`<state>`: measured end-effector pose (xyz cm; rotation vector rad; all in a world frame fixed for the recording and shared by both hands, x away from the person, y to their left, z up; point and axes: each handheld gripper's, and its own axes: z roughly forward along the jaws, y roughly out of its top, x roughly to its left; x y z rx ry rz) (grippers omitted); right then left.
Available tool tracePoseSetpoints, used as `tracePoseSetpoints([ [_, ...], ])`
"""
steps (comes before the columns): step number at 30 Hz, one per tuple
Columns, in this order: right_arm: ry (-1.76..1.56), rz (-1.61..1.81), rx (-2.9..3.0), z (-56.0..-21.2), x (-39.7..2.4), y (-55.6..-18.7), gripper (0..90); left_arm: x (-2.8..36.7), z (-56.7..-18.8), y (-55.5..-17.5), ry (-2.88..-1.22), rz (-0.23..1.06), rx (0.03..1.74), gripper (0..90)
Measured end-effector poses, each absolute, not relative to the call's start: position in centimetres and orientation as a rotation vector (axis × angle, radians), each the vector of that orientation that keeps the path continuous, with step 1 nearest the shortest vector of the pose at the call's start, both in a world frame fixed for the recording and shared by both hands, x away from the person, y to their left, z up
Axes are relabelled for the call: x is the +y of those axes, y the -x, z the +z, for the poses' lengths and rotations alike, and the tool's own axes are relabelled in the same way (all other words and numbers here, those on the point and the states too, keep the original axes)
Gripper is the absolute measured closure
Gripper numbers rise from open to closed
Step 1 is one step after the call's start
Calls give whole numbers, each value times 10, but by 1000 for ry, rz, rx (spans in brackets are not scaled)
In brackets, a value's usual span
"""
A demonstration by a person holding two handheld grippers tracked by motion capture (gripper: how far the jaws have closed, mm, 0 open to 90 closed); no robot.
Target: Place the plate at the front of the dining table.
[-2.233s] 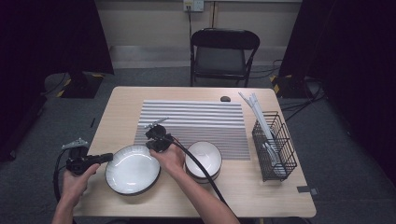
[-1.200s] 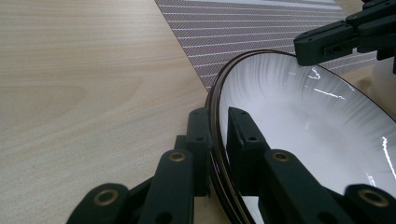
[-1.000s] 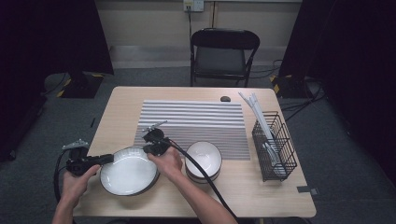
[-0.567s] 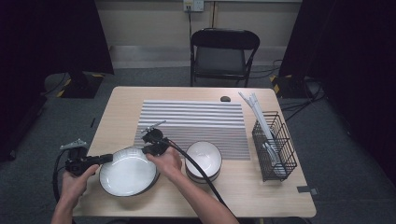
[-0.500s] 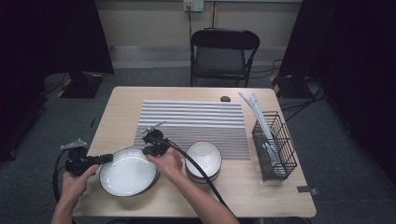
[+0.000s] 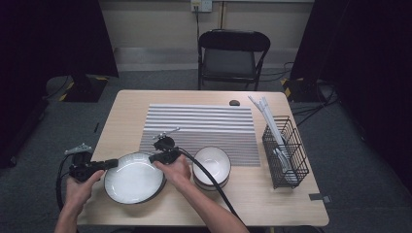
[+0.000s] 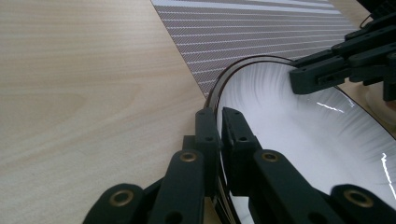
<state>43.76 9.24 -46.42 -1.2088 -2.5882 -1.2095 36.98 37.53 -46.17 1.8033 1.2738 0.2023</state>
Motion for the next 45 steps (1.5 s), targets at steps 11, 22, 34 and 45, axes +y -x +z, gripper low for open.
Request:
tracePoseSetpoints([
  [11,1192,-1276,-2714,-447,93,-442,841,375,-458,-380,-1756,223,1265,870],
  [22,1235,-1265,-2695,-449,93,-448,847,376,-465,-386,-1731,196,1276,866],
  [34,1235,-1266,-2685,-449,90,-448,851,385,-462,-367,-1778,170,1303,736],
  [45,1225,-1276,-2662,-450,86,-448,852,383,-462,-365,-1781,196,1289,847],
])
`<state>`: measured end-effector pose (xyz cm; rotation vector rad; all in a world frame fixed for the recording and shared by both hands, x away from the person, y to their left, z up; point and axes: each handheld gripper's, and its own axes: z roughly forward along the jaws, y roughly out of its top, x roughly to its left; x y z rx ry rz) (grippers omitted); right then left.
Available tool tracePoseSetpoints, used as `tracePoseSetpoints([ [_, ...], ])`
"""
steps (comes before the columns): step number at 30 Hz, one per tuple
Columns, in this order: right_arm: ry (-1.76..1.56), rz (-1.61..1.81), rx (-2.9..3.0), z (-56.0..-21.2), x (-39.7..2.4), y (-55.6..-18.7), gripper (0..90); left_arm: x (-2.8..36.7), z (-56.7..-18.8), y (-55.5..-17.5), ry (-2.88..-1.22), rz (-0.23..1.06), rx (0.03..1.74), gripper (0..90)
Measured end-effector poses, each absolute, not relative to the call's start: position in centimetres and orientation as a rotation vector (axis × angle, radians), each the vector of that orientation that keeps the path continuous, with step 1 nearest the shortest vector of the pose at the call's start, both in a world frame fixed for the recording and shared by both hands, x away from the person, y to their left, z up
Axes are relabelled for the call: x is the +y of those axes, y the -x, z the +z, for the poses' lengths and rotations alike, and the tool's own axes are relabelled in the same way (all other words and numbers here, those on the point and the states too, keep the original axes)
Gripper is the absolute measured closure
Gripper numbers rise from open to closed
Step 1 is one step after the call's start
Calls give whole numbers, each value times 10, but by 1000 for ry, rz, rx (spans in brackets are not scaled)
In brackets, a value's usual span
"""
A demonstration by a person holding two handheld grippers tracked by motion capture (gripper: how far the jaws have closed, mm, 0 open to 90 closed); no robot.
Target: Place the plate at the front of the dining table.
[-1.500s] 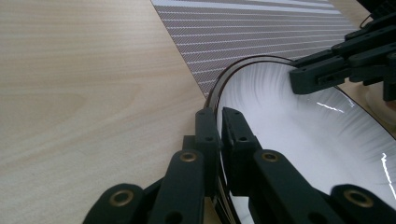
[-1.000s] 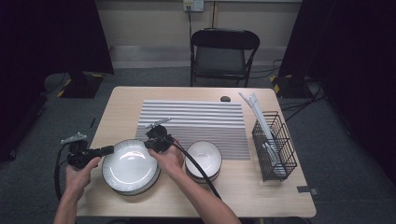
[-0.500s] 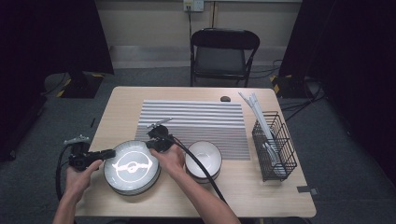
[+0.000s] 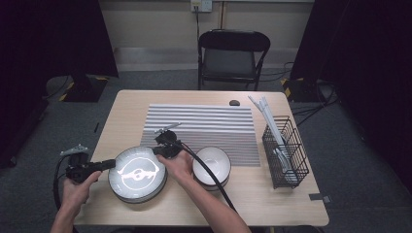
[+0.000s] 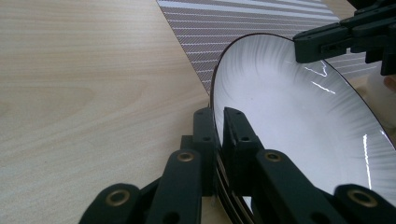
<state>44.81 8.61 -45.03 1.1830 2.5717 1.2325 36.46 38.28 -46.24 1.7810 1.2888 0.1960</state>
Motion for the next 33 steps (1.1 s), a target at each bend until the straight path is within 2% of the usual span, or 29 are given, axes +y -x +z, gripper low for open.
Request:
tracePoseSetpoints([
  [4,-1193,1219,2589,-454,88,-449,823,380,-463,-366,-1785,198,1292,857],
  [7,-1219,1191,2586,-458,90,-448,754,377,-465,-368,-1791,194,1295,861],
  [16,-1164,1185,2561,-456,96,-445,822,378,-464,-371,-1775,189,1288,870],
  [24,-1159,1198,2556,-454,95,-446,840,379,-461,-375,-1762,216,1282,883],
  [33,-1175,1208,2551,-453,94,-447,854,381,-464,-375,-1728,184,1297,880],
])
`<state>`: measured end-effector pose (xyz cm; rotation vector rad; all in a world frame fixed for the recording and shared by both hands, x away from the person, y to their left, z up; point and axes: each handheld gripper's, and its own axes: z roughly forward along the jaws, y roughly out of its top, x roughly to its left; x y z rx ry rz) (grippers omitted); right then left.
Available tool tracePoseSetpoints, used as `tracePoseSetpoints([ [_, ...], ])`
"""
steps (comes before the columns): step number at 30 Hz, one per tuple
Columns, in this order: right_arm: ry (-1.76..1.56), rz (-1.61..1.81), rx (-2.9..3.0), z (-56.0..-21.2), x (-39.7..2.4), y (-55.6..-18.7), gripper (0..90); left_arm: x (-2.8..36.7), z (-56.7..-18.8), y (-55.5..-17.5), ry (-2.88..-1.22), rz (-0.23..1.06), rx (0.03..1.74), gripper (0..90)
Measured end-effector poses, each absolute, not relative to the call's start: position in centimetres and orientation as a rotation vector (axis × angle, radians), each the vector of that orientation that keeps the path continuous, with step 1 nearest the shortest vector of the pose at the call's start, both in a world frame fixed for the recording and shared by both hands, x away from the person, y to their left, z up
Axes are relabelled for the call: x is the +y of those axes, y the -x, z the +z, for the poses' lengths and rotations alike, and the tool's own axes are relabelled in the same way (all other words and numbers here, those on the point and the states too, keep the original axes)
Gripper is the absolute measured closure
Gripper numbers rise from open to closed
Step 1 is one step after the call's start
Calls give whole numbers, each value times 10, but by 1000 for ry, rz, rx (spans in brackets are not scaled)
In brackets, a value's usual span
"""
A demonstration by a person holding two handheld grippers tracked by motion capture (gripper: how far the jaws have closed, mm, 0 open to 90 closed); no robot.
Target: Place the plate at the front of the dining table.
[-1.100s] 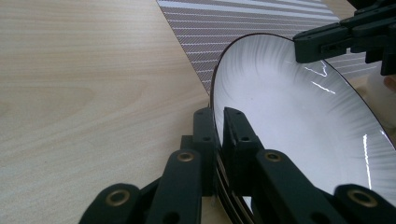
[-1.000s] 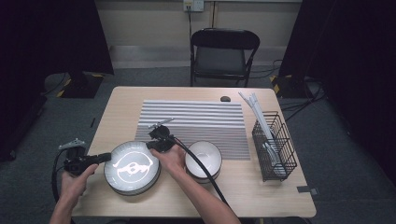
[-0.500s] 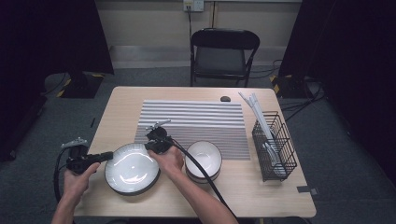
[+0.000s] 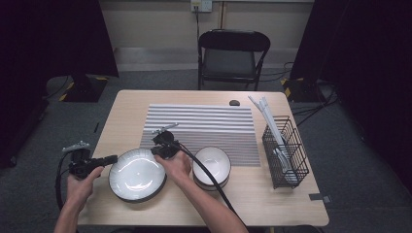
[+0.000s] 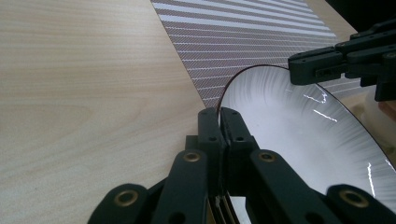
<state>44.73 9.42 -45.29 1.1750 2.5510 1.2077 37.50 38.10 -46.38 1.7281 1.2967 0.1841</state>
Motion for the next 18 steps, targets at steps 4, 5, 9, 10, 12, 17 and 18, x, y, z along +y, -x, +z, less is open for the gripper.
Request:
tracePoseSetpoints([
  [4,-1202,1219,2540,-452,94,-447,861,382,-463,-371,-1741,177,1295,830],
  [5,-1193,1219,2539,-452,93,-447,865,383,-462,-369,-1738,188,1292,827],
  [9,-1190,1216,2530,-450,94,-446,885,383,-462,-369,-1738,174,1289,833],
  [10,-1172,1215,2531,-451,95,-445,885,383,-463,-368,-1751,175,1289,846],
  [12,-1161,1213,2524,-452,95,-443,885,382,-464,-368,-1764,175,1291,848],
  [17,-1176,1221,2526,-452,94,-444,885,382,-466,-368,-1761,171,1290,872],
  [18,-1179,1224,2528,-452,93,-444,885,382,-466,-368,-1760,169,1291,873],
])
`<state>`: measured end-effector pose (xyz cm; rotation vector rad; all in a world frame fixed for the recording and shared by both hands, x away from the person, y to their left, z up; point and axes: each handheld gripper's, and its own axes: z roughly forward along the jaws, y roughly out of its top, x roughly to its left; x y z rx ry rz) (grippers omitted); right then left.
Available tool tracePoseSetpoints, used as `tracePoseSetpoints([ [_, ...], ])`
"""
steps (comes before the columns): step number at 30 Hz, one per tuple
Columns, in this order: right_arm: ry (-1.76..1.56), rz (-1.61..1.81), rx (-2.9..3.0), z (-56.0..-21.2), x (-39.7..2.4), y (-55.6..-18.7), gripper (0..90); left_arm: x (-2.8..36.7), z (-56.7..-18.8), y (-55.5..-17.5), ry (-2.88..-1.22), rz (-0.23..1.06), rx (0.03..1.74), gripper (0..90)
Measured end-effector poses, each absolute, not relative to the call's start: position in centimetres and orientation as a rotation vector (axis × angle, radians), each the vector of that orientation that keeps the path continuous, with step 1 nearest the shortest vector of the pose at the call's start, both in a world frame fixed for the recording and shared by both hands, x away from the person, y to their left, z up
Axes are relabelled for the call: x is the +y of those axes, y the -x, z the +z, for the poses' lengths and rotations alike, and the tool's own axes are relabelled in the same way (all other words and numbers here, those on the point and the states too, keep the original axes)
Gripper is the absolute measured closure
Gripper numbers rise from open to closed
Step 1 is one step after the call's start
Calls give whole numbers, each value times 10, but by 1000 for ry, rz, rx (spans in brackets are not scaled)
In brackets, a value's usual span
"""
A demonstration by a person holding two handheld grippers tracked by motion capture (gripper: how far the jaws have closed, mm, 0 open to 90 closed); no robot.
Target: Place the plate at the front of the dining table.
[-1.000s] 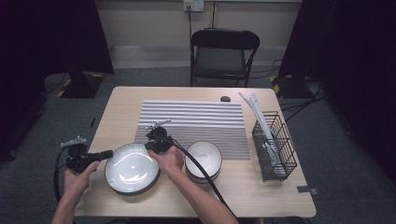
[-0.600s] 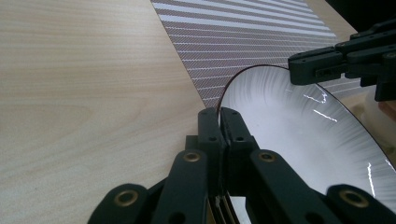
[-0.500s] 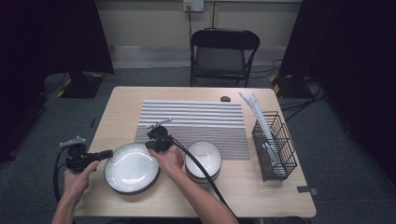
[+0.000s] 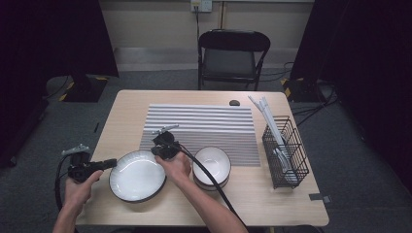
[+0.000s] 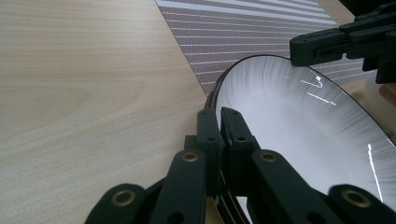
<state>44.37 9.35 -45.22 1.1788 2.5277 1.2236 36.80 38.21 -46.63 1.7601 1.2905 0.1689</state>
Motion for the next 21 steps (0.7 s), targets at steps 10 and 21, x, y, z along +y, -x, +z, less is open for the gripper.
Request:
tracePoseSetpoints([
  [10,-1237,1241,2500,-450,89,-443,893,385,-469,-366,-1740,150,1293,856],
  [21,-1147,1232,2483,-447,97,-434,846,385,-469,-365,-1736,150,1296,859],
])
